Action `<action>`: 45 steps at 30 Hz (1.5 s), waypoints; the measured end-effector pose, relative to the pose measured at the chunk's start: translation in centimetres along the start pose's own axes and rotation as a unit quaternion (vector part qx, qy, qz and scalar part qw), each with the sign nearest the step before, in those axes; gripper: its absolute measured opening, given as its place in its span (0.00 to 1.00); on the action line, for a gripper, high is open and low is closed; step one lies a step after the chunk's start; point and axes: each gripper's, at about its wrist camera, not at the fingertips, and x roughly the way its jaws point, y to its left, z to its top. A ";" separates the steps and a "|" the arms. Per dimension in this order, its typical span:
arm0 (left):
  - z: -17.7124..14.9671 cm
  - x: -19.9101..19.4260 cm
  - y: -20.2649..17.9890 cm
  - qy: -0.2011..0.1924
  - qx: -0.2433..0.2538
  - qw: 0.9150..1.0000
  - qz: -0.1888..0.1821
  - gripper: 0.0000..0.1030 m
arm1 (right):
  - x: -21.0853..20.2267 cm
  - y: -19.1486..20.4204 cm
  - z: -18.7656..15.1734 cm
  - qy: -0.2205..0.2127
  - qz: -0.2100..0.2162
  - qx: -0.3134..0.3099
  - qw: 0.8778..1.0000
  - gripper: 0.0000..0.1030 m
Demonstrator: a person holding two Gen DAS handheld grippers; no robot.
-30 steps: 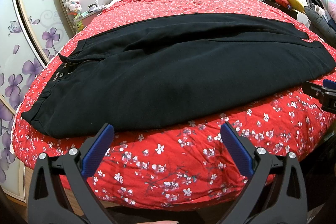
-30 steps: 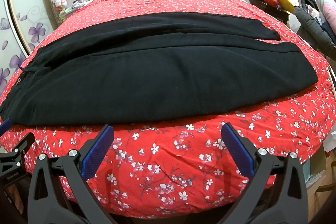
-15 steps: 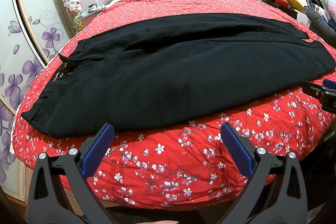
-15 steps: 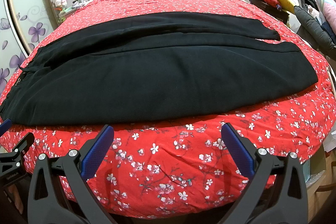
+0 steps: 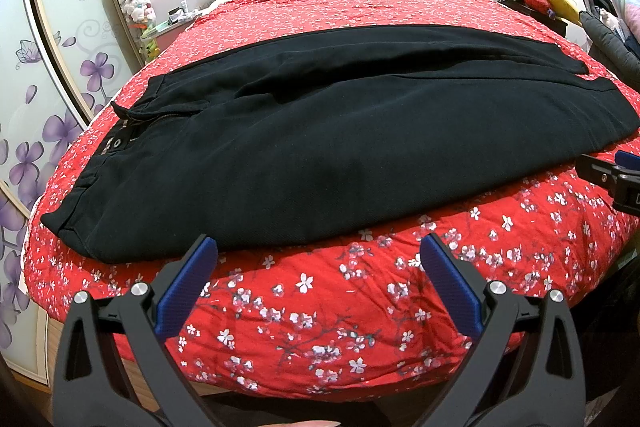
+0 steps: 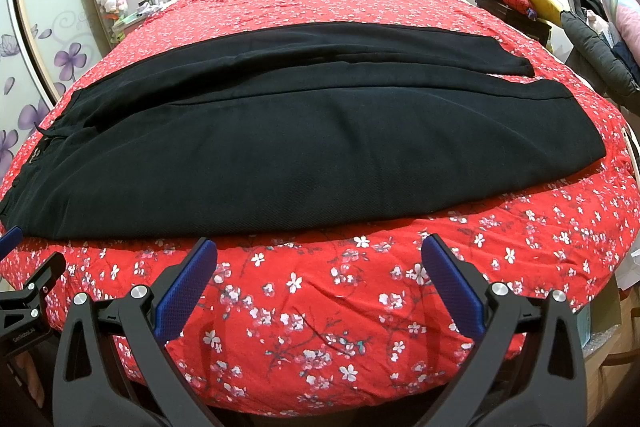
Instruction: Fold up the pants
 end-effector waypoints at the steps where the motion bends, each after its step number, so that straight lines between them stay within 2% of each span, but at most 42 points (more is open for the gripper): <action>1: 0.0 0.0 0.0 0.000 0.000 1.000 0.000 0.98 | 0.0 0.0 0.0 0.000 0.000 0.000 1.000 0.99; 34: 0.0 0.0 0.0 0.000 -0.001 1.000 0.001 0.98 | -0.1 -0.1 -0.1 0.001 0.000 -0.001 1.000 0.99; 38: 0.2 0.2 0.5 0.005 -0.015 1.000 0.001 0.98 | 0.4 -0.4 0.1 0.002 0.016 -0.006 1.000 0.99; 45: 2.0 -0.1 1.8 0.001 -0.053 0.999 -0.006 0.98 | 1.4 -4.3 3.3 0.029 0.063 0.023 0.997 0.99</action>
